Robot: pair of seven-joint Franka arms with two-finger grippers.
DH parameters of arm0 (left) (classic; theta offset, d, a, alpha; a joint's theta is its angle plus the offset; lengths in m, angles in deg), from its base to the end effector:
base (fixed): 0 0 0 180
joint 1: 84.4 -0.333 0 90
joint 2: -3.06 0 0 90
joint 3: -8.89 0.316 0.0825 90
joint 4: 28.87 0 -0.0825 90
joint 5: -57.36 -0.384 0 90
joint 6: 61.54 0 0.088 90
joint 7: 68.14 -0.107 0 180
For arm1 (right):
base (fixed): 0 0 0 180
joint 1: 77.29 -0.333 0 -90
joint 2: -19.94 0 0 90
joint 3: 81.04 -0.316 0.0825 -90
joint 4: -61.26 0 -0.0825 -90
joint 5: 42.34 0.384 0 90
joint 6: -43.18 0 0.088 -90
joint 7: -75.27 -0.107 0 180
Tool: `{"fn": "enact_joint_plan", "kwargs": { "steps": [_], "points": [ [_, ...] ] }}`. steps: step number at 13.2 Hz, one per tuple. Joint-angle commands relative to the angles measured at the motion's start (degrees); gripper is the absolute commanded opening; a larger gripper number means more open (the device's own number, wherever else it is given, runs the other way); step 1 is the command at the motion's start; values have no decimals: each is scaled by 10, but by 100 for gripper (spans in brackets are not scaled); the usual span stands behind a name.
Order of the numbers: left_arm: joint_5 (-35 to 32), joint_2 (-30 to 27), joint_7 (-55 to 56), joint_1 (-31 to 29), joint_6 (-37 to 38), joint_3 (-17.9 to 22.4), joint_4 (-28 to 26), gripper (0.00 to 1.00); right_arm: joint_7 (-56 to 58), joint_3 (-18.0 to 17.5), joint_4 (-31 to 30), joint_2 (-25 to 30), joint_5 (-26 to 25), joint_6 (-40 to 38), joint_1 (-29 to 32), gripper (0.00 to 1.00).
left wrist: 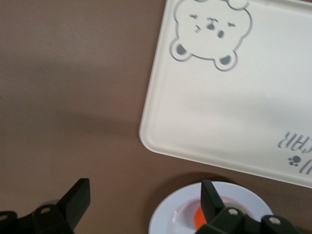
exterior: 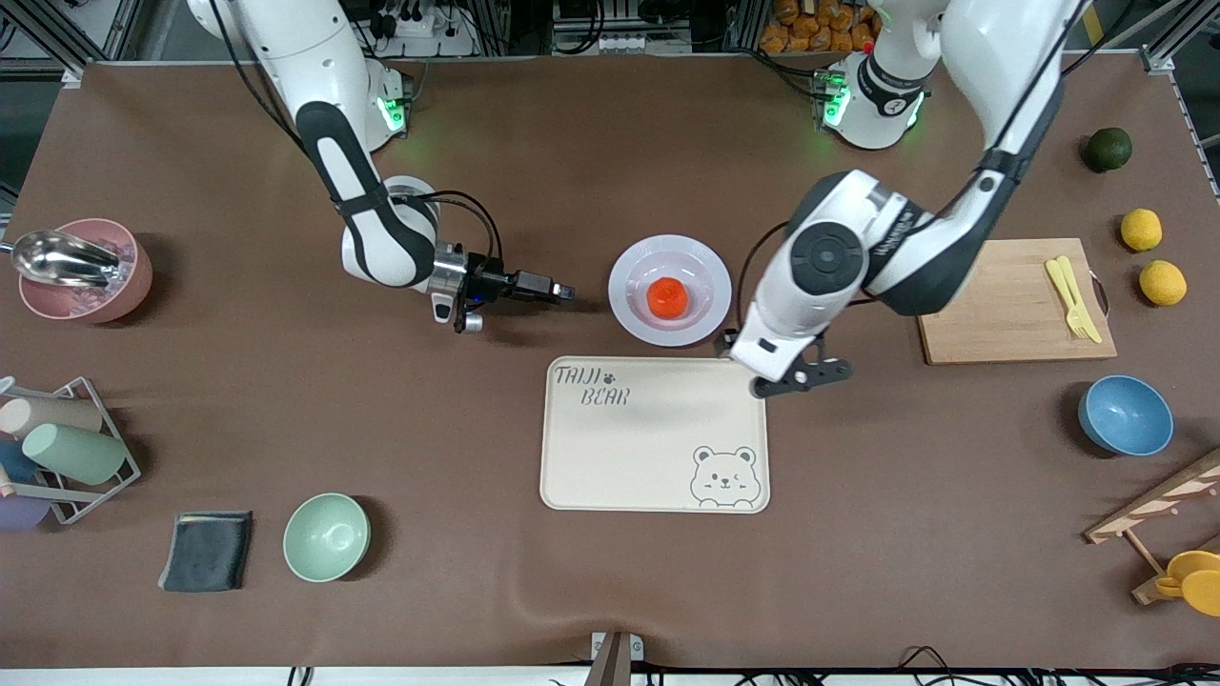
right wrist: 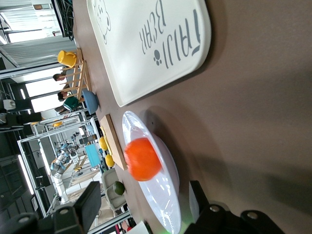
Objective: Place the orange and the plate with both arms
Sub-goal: 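Release the orange onto the plate while the right gripper grips the rim, then withdraw the left gripper while the right gripper holds the plate rim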
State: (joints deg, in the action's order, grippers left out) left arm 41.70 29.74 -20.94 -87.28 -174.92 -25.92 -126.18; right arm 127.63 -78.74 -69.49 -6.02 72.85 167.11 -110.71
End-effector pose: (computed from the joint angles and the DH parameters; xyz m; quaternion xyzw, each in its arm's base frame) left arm 0.5783 -0.2932 0.3555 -0.9947 -0.0912 0.0410 0.0232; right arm 0.4170 0.2922 0.1452 -0.8208 0.1387 0.0455 0.5522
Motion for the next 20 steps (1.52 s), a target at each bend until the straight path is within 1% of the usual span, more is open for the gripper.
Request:
{"fn": "enact_joint_plan", "kwargs": {
  "steps": [1,3,5,6,7,8,9,10,11,12,14,15,17,18,20],
  "points": [
    [11,-33,-72,-43,26,-4,-10,100,25,5,19,-27,50,1,-29,80],
    [12,-45,-117,-62,45,-5,-10,100,42,5,39,-51,89,8,-50,80],
    [14,-59,-134,-70,49,-4,-12,100,54,5,60,-66,123,21,-69,80],
    [21,-70,-148,-67,60,1,-11,100,54,5,68,-68,140,32,-81,79],
    [33,-87,-169,-62,66,20,-15,100,54,5,77,-72,151,42,-90,76],
    [59,-108,-207,-44,75,55,-18,100,54,5,84,-75,164,52,-99,72],
    [87,-128,-246,-9,92,107,-18,100,55,5,89,-79,171,60,-109,68],
    [112,-149,-283,42,104,179,-19,100,55,5,95,-81,177,68,-115,66],
    [134,-172,-310,85,111,239,-24,100,55,6,96,-84,181,69,-117,64],
    [146,-191,-335,100,119,272,-27,100,56,6,98,-85,183,69,-119,63],
    [149,-220,-381,100,154,296,-27,100,56,6,98,-87,183,69,-120,61],
    [150,-235,-395,103,166,315,-24,100,60,6,99,-88,183,69,-120,59],
    [150,-260,-402,103,180,330,-21,100,84,6,100,-95,184,69,-119,55],
    [150,-261,-402,101,197,330,-11,100,91,6,101,-99,184,69,-119,51],
    [150,-257,-402,95,241,329,28,100,94,6,101,-99,185,69,-121,40]
  ]
}}
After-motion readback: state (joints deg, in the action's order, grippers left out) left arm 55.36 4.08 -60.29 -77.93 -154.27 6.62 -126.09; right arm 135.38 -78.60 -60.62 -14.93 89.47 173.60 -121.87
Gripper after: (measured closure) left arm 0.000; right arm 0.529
